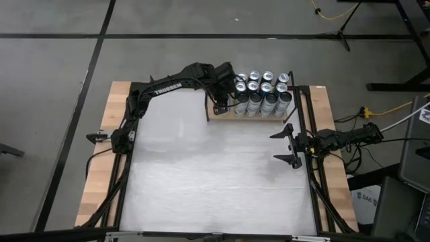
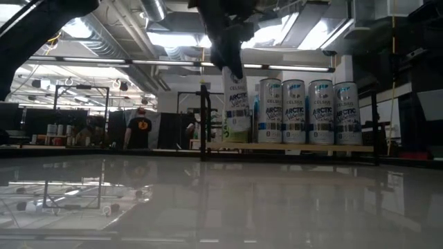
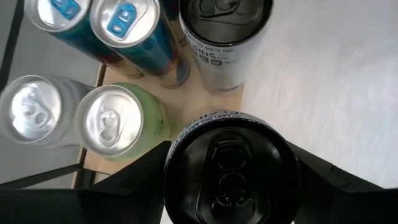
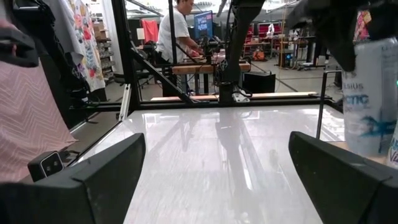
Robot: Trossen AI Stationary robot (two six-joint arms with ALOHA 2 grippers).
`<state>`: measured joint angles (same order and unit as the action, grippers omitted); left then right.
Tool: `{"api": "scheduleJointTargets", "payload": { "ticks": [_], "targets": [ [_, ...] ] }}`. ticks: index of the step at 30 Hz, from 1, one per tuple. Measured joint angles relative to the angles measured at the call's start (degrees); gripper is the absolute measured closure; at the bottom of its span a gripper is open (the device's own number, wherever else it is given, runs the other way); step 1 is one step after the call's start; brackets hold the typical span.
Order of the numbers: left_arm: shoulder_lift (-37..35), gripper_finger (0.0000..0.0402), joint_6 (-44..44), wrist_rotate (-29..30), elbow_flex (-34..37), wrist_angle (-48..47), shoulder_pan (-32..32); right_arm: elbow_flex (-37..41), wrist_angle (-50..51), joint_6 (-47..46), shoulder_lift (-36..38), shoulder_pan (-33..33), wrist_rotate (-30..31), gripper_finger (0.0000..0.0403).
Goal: Place canned beverage on shelf
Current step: Put the white-blue soda can on the shelf aligned with the other white-blue soda cans
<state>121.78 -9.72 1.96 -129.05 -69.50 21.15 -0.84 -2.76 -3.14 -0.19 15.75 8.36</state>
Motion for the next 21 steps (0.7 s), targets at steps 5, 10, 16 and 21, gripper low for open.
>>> {"api": "scheduleJointTargets", "payload": {
  "ticks": [5, 10, 16, 21],
  "targets": [
    [0.1, 0.0162, 0.1, 0.1, 3.2, 1.7, 0.0, 0.0, 0.4, 0.0, 0.0, 0.0, 0.0, 0.0017],
    [0.1, 0.0149, 0.1, 0.3, 4.6, 3.6, 0.0, -0.1, 1.0, 0.0, 0.0, 0.0, 0.0, 0.0017],
    [0.1, 0.0123, 0.1, 0.3, 5.7, 7.1, 0.0, -0.1, 1.2, 0.0, 0.0, 0.0, -0.3, 0.0017],
    [0.0, 0.0116, 0.0, 0.4, 5.8, 9.6, 0.0, -0.1, 1.4, 0.0, 0.0, 0.0, -0.3, 0.0017]
  ]
}}
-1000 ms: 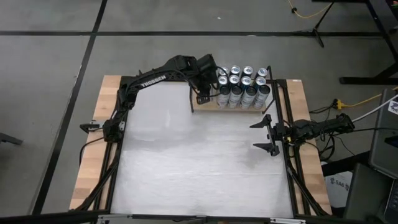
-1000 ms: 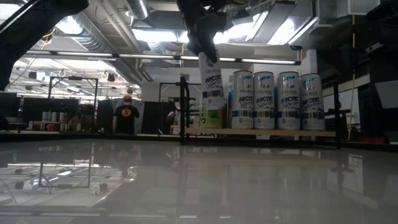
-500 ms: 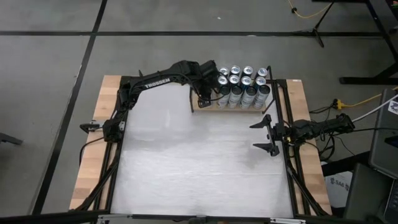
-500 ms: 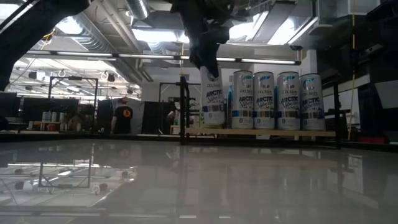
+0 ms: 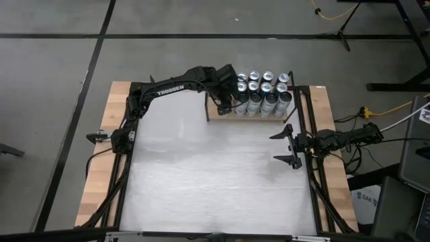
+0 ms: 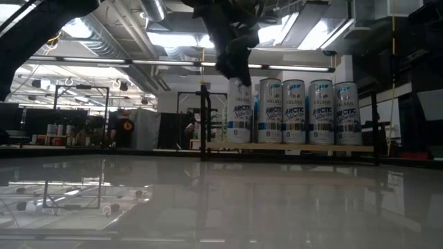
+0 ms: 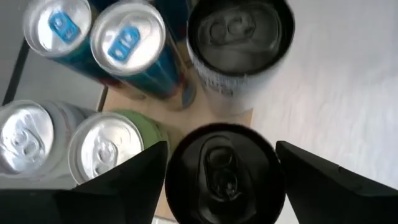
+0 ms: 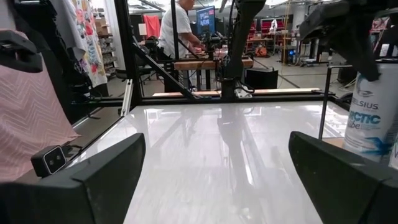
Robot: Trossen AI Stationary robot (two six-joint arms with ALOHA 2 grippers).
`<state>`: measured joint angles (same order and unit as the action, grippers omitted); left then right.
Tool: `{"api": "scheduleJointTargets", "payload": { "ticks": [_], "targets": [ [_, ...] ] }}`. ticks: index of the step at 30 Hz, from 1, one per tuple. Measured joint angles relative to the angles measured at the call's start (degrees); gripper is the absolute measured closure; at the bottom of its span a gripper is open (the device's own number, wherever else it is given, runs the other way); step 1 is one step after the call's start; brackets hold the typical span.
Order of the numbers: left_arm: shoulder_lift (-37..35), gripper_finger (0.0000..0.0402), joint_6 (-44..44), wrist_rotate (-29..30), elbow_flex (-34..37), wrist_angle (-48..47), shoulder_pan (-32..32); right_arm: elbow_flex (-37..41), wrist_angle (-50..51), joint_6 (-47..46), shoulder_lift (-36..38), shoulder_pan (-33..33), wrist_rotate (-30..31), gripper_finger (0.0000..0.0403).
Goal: Place canned beverage on shelf
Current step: Put the white-blue soda can on the shelf aligned with the other white-blue soda cans, then return to Home Position
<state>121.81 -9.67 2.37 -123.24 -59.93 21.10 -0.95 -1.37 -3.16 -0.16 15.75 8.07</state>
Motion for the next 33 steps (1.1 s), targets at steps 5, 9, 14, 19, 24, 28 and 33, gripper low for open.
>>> {"api": "scheduleJointTargets", "payload": {
  "ticks": [5, 9, 14, 19, 24, 28, 33],
  "targets": [
    [0.0, 0.0115, 0.0, 0.0, 0.0, 1.5, 0.0, 0.0, 0.1, 0.0, 0.0, 0.0, -0.2, 0.0017],
    [0.0, 0.0114, 0.0, 0.1, 0.0, 1.5, 0.0, 0.0, 0.1, 0.0, 0.0, 0.0, -0.2, 0.0017],
    [0.0, 0.0114, 0.0, 3.5, 0.0, 2.3, -0.1, 0.0, 0.2, 0.0, 0.0, 0.0, -0.2, 0.0017],
    [0.0, 0.0114, 0.0, 4.2, 0.0, 3.3, -0.1, 0.0, 0.2, 0.0, 0.0, 0.0, -0.2, 0.0017],
    [0.0, 0.0114, 0.0, 4.2, 0.0, 3.8, -0.6, 0.0, 0.2, 0.0, 0.0, 0.0, -0.2, 0.0017],
    [0.0, 0.0114, 0.0, 4.2, 0.0, 3.8, -1.1, 0.0, 0.2, 0.0, 0.0, 0.0, -0.2, 0.0017],
    [0.0, 0.0114, -0.2, 4.2, -1.4, 3.4, -2.0, 0.0, 0.2, 0.0, 0.0, 0.0, -0.2, 0.0017]
  ]
}}
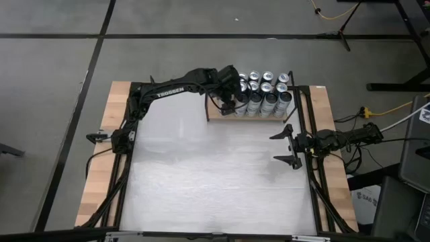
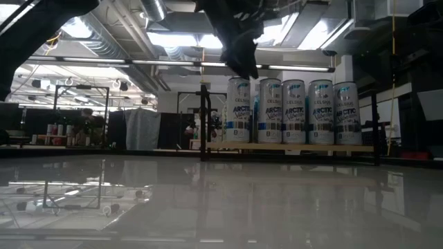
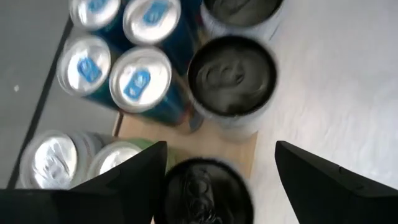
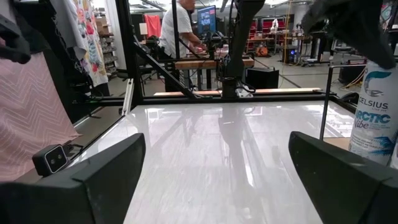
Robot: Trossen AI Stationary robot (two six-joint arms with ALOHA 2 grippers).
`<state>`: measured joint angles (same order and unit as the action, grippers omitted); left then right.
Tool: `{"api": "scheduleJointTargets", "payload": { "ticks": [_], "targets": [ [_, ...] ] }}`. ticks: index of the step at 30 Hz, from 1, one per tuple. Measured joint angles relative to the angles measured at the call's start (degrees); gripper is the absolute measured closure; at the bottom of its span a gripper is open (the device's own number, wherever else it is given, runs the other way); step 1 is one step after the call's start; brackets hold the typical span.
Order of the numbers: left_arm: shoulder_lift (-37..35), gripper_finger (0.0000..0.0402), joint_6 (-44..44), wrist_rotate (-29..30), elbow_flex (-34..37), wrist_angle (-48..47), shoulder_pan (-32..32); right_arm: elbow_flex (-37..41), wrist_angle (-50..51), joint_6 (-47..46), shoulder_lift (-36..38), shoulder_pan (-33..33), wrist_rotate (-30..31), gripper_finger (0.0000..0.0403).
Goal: Place canned beverage on shelf
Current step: Return to Home Position
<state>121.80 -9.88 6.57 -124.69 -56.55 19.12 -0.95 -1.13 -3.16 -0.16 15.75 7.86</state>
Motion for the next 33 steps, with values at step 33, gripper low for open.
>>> {"api": "scheduleJointTargets", "payload": {
  "ticks": [33],
  "targets": [
    [-25.2, 0.0114, -1.2, -0.2, -8.5, -15.6, -14.1, 0.0, 0.3, 0.0, -0.1, 0.0, -1.5, 0.0017]
  ]
}}
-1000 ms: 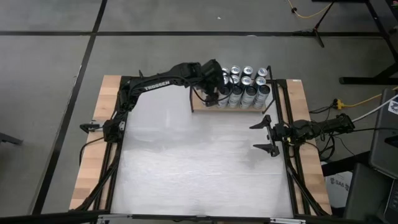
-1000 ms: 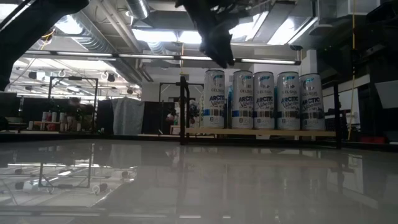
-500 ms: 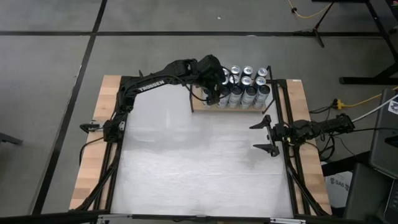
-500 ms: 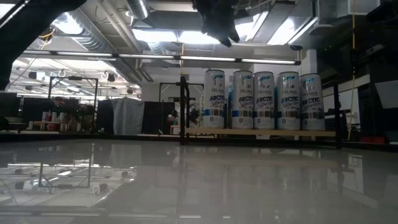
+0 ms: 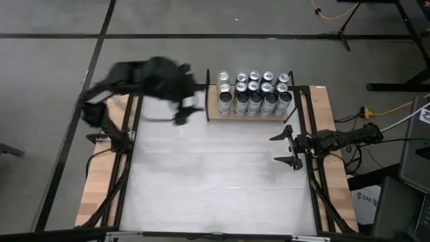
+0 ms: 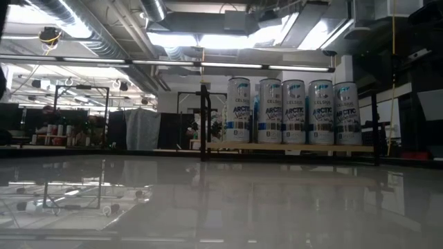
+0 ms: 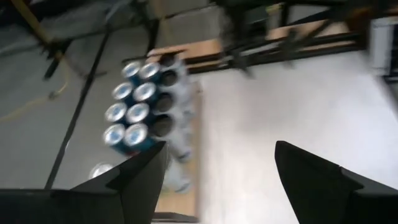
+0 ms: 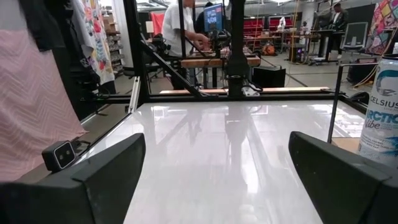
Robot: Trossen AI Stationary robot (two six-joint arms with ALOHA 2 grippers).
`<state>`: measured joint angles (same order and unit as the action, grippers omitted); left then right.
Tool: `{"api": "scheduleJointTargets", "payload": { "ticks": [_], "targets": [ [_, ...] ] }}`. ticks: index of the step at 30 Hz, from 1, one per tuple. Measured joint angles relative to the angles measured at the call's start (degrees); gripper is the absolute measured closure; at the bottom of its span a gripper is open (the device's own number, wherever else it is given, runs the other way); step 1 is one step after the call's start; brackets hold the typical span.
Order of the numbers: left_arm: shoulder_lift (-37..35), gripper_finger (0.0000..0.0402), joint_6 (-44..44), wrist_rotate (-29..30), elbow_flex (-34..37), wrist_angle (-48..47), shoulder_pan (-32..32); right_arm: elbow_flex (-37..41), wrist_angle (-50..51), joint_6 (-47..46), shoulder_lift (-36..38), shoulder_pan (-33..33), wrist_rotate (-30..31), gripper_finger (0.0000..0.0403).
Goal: Place canned beverage on shelf
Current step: Return to Home Position
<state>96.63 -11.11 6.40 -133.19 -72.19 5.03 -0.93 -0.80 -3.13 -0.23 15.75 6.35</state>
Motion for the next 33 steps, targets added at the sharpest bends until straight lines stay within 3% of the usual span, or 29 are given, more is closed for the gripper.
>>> {"api": "scheduleJointTargets", "payload": {
  "ticks": [4, 9, 14, 21, 27, 30, 33],
  "targets": [
    [-9.7, 0.0114, 0.0, -0.2, 9.9, 2.4, -7.3, 0.0, 0.0, 0.0, 0.0, 0.0, 0.0, 0.0017],
    [-23.9, 0.0114, -0.4, 4.8, 32.8, 18.8, -13.9, 0.0, 0.0, 0.0, 0.0, 0.0, 0.1, 0.0017],
    [-39.8, 0.0114, 2.1, 12.3, 57.0, 32.7, -15.0, 0.0, 0.0, 0.1, 0.0, 0.0, 0.1, 0.0017],
    [-61.8, 0.0114, 5.5, 14.2, 83.6, 45.8, -14.7, 0.0, 0.0, 0.4, 0.0, 0.0, 0.4, 0.0017],
    [-78.8, 0.0114, 5.2, 20.1, 100.3, 54.1, -14.7, 0.0, 0.0, 0.4, 0.0, 0.0, 0.5, 0.0017],
    [-86.0, 0.0114, 6.1, 24.6, 106.4, 55.6, -14.7, 0.0, 0.0, 0.5, 0.0, 0.0, 0.5, 0.0017],
    [-92.4, 0.0114, 7.4, 25.5, 110.7, 55.7, -14.7, 0.0, 0.0, 0.5, 0.0, 0.0, 0.5, 0.0017]
  ]
}}
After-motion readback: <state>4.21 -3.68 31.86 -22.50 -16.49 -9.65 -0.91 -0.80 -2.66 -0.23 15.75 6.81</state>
